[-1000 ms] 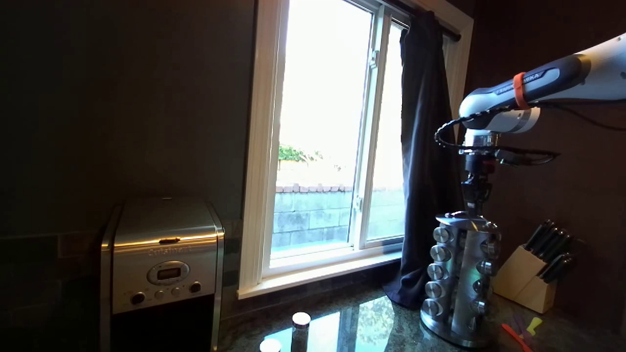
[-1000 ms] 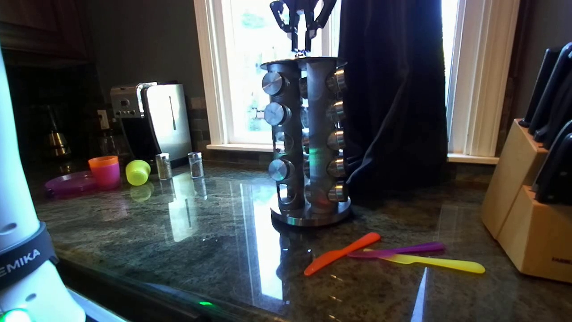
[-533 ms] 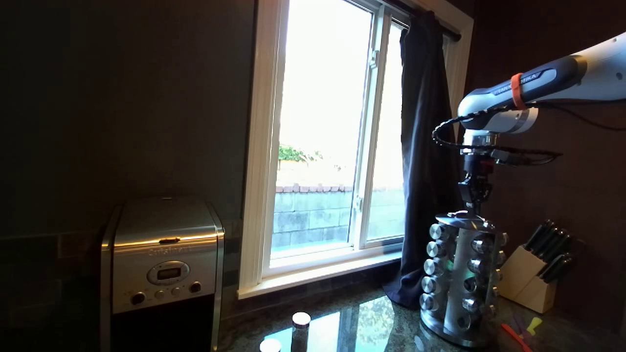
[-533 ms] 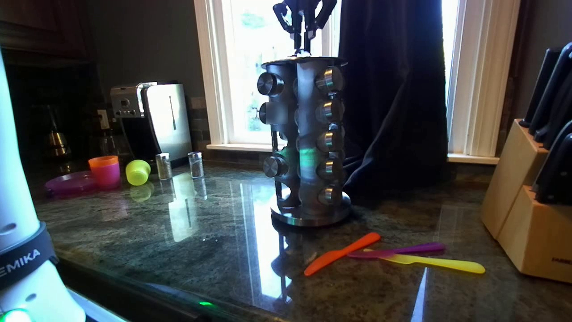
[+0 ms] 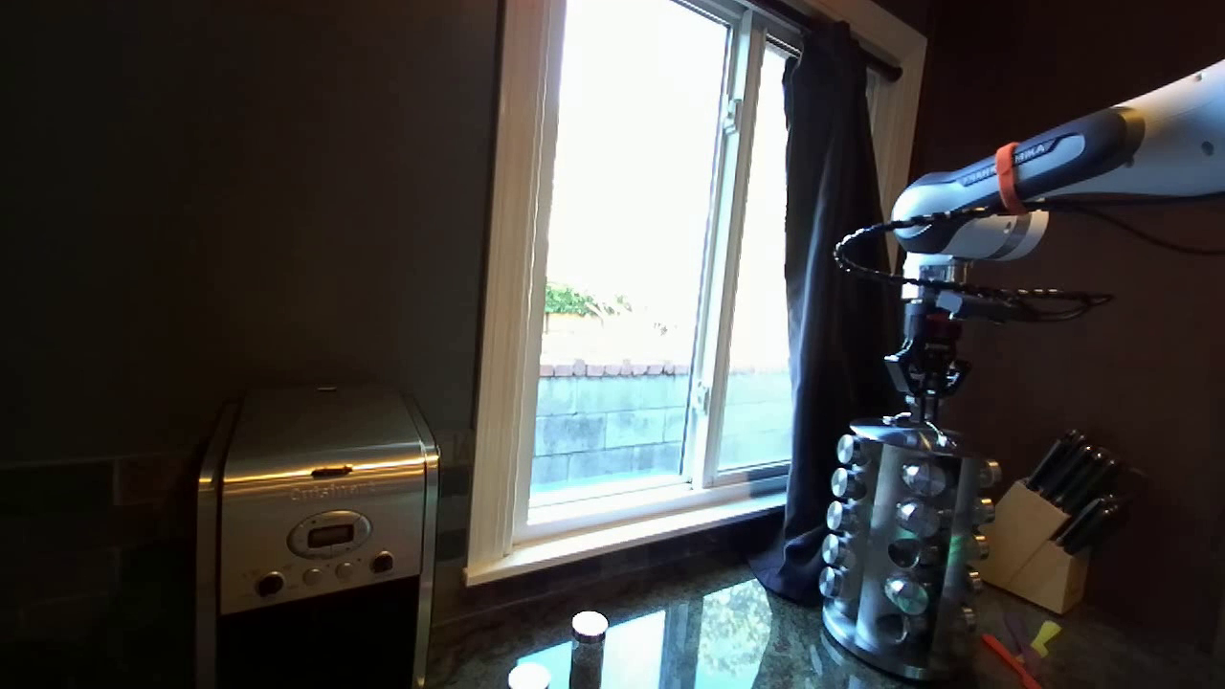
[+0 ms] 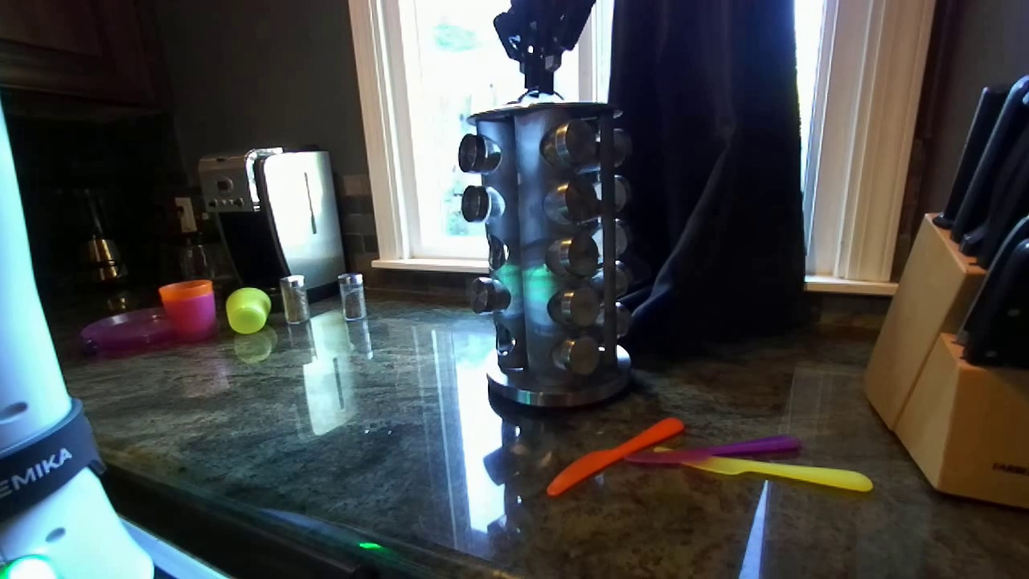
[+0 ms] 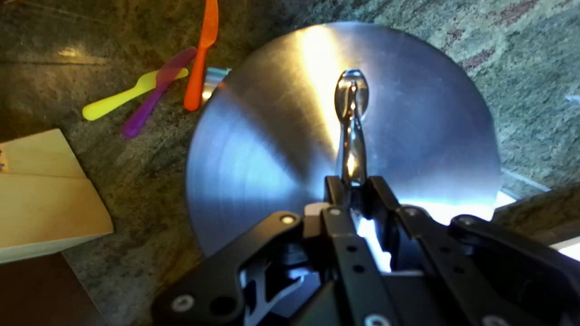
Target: Slightly rotate the spice rack
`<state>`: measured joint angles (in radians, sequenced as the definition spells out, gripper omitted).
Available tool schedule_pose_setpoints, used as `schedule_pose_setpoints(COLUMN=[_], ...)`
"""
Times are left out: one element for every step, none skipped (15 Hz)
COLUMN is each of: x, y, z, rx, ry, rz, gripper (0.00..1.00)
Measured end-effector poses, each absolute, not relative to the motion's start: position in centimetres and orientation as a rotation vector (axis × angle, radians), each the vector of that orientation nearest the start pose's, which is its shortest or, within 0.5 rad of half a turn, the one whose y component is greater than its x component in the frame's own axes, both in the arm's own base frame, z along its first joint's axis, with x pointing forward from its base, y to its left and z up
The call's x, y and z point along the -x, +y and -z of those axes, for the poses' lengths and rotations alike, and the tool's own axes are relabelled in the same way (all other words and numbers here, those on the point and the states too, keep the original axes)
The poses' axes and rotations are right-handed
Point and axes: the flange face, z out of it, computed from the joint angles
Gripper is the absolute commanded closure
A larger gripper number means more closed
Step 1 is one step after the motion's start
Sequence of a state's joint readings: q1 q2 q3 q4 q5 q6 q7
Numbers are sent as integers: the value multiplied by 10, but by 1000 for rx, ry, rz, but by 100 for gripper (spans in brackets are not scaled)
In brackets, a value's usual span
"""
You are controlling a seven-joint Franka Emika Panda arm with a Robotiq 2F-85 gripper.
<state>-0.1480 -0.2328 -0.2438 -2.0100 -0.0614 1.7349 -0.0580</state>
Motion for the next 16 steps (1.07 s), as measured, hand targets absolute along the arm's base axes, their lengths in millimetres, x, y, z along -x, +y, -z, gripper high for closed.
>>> schedule_pose_setpoints(x=[-443, -443, -443, -444, -445, -445, -445, -445, -445, -445, -446, -447, -448, -449, -449, -450], y=[-199, -199, -200, -202, -204, -206, -207, -209, -211, -212, -212, -213, -213, -212, -212, -211], z=[-547, -547, -547, -547, -547, -547, -547, -546, -546, -546, -546, -546, -547, -546, -546, -546], rx=[3081, 3060, 3035, 3007, 2976, 2943, 2909, 2876, 2846, 2817, 2790, 2765, 2738, 2713, 2686, 2659], ry=[569, 643, 715, 785, 854, 922, 989, 1053, 1108, 1163, 1214, 1268, 1325, 1377, 1428, 1478], rz=[-79, -85, -88, -90, -93, -98, -104, -106, -107, -109, -111, -113, -115, -117, -120, -123], gripper=[95, 95, 95, 95, 95, 95, 95, 95, 95, 95, 95, 95, 95, 95, 95, 95])
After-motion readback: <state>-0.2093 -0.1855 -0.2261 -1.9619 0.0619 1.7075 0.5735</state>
